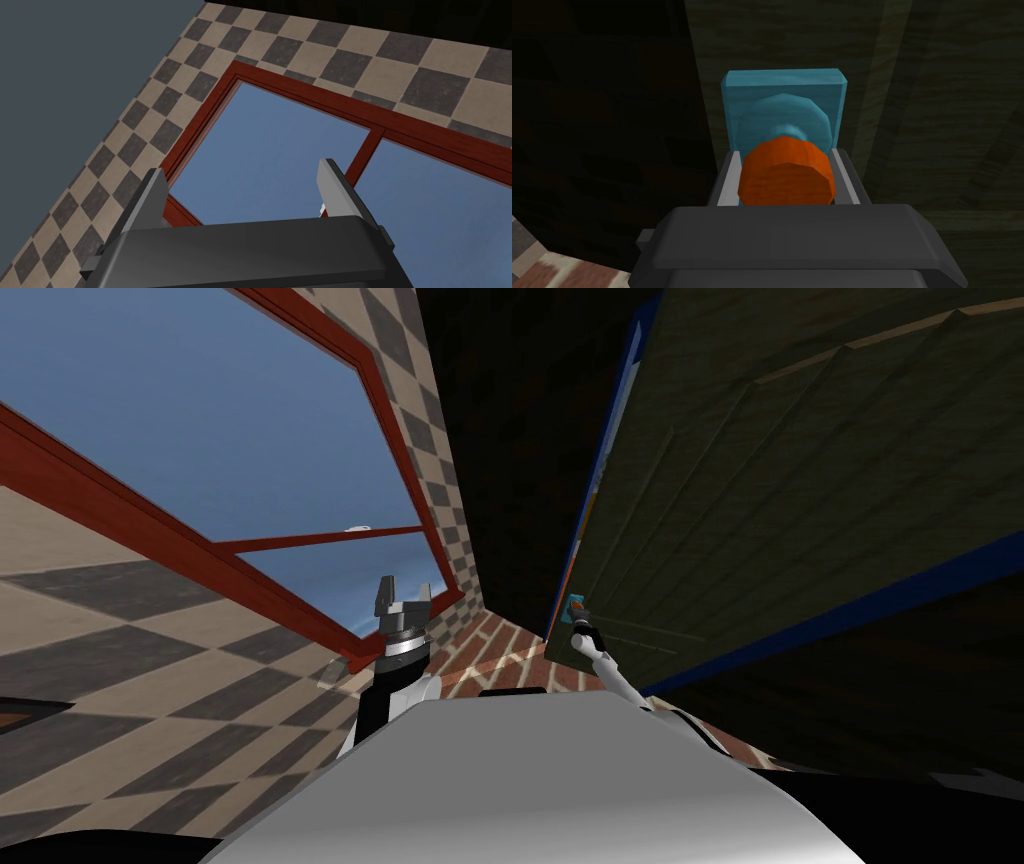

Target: Pull the door open

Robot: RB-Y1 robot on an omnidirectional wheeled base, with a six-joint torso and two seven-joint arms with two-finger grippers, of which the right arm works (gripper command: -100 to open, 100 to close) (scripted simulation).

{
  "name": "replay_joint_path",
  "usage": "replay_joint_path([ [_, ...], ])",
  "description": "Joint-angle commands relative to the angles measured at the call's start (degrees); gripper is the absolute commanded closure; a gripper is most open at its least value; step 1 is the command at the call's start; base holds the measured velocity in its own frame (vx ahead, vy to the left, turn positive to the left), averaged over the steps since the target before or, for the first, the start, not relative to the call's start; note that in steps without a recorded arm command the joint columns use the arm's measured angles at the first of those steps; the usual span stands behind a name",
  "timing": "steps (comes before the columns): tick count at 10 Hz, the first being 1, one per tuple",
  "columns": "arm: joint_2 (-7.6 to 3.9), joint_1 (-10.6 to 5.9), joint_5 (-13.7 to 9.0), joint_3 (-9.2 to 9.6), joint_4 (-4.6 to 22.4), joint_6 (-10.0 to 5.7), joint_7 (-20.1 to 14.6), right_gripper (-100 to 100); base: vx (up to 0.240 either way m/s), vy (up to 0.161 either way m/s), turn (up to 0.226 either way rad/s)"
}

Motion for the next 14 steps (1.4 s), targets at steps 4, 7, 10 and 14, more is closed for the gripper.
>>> replay_joint_path([
  [4, -1.88, 0.99, 0.0, 2.73, -1.4, 0.15, -2.9, 100, -0.201, -0.047, 0.134],
  [7, -3.4, 1.78, -0.1, 4.92, -2.4, 0.28, -5.2, 100, -0.249, -0.055, 0.135],
  [10, -4.15, 2.1, -0.1, 5.96, -2.6, 0.33, -6.3, 100, -0.199, -0.065, 0.11],
  [14, -5.8, 3.07, 0.2, 8.72, -4.0, 0.18, -8.6, 100, -0.188, -0.051, 0.102],
])
